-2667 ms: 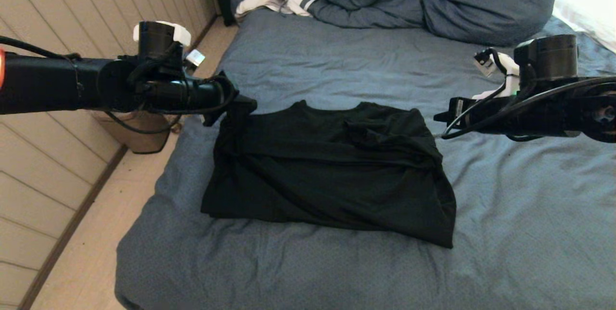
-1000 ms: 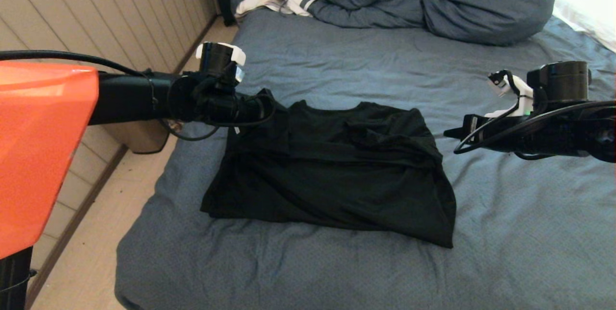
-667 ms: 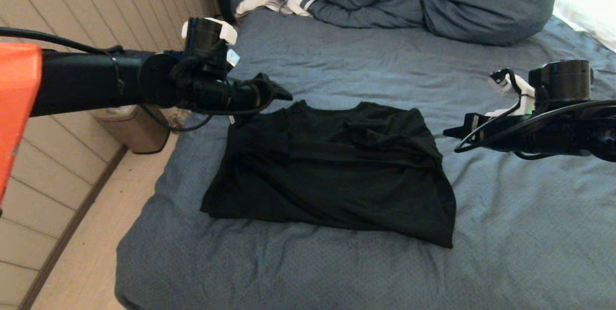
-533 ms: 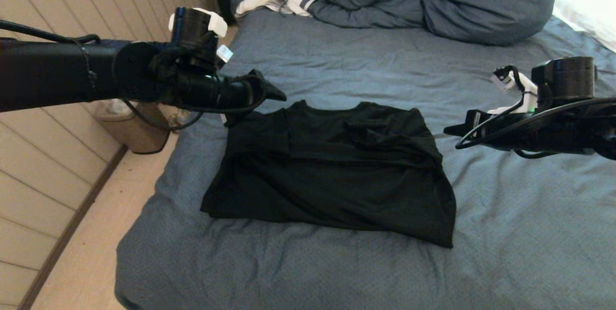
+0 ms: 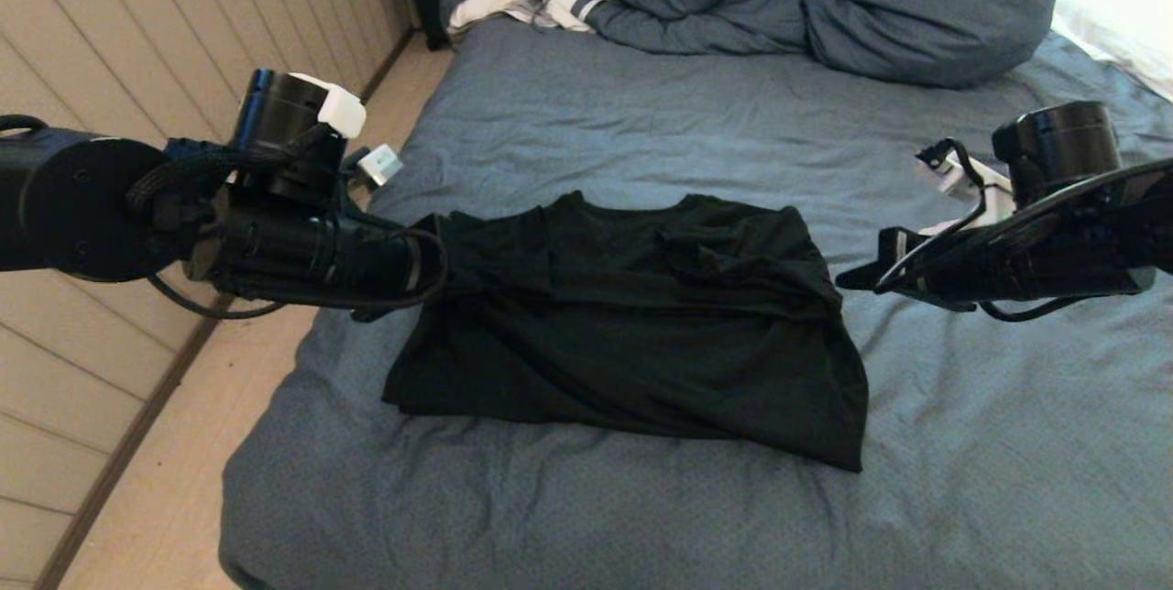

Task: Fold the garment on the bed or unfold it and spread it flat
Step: Fold the black T-shirt

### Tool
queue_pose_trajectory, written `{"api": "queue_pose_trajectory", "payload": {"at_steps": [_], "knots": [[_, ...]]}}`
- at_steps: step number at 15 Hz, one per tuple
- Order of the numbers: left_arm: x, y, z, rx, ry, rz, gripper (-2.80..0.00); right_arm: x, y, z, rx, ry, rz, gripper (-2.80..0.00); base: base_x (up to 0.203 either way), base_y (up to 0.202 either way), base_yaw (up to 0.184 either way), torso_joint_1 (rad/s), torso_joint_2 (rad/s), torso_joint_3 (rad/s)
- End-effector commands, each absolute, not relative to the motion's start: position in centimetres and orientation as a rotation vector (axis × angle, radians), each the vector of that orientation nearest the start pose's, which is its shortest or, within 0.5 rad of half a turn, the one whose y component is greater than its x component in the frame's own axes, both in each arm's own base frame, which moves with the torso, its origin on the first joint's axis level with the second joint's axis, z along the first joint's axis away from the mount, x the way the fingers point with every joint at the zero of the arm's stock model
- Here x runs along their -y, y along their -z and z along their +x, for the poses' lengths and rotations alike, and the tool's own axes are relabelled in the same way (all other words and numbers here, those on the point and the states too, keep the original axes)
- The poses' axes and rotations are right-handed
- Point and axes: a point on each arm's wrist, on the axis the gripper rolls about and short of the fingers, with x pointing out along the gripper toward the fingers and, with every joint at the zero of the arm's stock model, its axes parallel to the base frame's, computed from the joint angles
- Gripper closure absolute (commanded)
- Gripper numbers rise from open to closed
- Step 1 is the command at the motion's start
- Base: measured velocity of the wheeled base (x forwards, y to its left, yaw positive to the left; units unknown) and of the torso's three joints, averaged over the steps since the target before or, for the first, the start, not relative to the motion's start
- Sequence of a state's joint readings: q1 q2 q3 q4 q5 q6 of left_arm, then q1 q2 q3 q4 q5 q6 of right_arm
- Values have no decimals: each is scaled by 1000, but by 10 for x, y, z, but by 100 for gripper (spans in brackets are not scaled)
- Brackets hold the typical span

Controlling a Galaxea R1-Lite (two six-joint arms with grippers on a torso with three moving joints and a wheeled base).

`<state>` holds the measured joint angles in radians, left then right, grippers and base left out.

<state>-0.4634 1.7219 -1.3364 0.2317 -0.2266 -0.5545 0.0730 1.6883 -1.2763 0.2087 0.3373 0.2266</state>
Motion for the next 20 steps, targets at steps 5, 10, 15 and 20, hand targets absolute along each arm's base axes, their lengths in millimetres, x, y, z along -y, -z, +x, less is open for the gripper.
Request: {"api": "queue_pose_trajectory", "payload": {"at_steps": [5, 10, 15, 20], "knots": [[158, -223, 280, -816, 432, -417, 0, -107, -241, 344, -761, -458, 220, 0, 0, 0, 0, 0, 0, 0], [128, -209, 295, -722, 352, -481, 0, -159, -242, 375, -764, -490, 152, 0, 0, 0, 0, 0, 0, 0], [109, -204, 299, -687, 308, -532, 0, -208, -226, 370, -765, -550, -15, -280, 0, 0, 0, 0, 0, 0], [109, -198, 297, -700, 308, -530, 0, -215, -213, 386, -708, -548, -28, -280, 0, 0, 0, 0, 0, 0]]}}
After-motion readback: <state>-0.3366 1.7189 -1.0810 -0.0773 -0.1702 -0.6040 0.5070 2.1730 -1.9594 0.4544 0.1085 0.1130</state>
